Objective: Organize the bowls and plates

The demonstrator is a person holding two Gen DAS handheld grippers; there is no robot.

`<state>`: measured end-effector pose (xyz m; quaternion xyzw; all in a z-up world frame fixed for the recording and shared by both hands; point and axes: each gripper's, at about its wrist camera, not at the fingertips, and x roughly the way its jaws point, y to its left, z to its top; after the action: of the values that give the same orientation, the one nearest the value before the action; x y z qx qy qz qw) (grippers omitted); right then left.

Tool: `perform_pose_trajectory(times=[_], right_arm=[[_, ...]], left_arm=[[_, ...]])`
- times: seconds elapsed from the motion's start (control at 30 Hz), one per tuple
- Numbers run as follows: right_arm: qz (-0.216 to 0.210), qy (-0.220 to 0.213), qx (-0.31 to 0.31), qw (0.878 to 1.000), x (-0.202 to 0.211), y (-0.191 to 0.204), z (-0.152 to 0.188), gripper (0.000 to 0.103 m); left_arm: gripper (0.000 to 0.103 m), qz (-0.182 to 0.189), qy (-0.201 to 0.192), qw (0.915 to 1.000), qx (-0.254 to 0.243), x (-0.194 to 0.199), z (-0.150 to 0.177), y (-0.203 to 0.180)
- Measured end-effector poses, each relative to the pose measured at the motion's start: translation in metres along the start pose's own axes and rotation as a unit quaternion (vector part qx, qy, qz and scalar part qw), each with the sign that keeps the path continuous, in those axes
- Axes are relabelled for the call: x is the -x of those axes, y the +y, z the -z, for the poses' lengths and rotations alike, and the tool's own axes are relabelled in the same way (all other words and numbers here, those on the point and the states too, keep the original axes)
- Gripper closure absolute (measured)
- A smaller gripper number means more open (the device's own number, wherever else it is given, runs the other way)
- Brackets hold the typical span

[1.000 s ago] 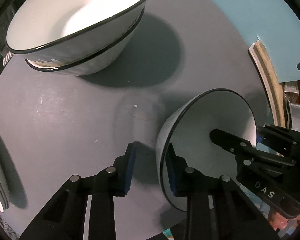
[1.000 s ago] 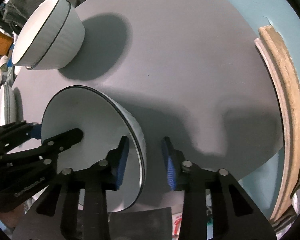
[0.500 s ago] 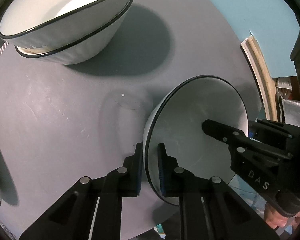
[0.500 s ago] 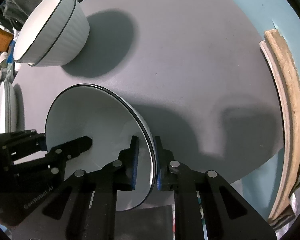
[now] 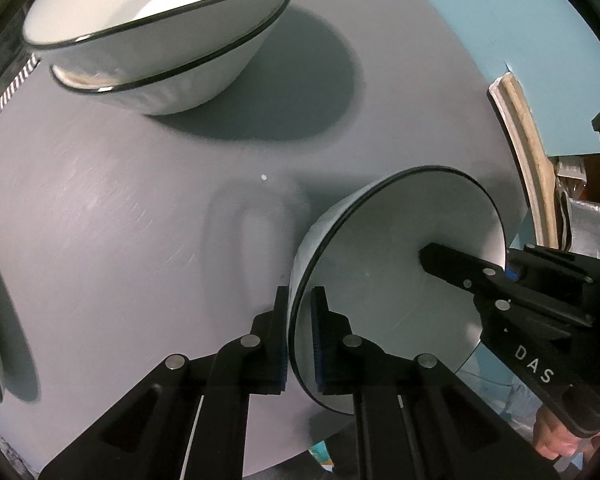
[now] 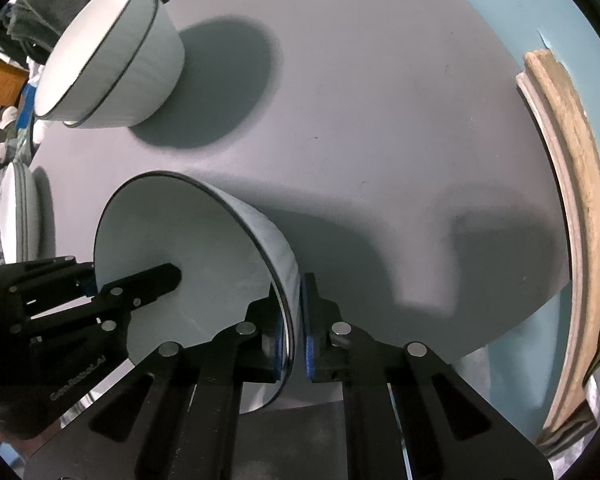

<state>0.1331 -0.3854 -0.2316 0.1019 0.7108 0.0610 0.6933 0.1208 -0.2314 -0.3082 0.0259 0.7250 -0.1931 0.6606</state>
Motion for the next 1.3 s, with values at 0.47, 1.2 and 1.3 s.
perform_pose_trajectory(times=[0.47, 1.2, 1.3], right_arm=[[-0.019, -0.001, 0.01, 1.0, 0.025, 0.011, -0.015, 0.095], [-0.04, -0.046, 0.066, 0.996, 0.072, 0.04, -0.052, 0.095], [-0.038, -0.049, 0.079, 0.995, 0.073, 0.05, -0.067, 0.095]], left_arm=[[0.094, -0.003, -0.017, 0.9997, 0.016, 0.025, -0.004, 0.001], [0.094, -0.014, -0.1, 0.9921, 0.075, 0.114, -0.049, 0.037], [0.094, -0.022, -0.107, 0.9908, 0.081, 0.121, -0.06, 0.043]])
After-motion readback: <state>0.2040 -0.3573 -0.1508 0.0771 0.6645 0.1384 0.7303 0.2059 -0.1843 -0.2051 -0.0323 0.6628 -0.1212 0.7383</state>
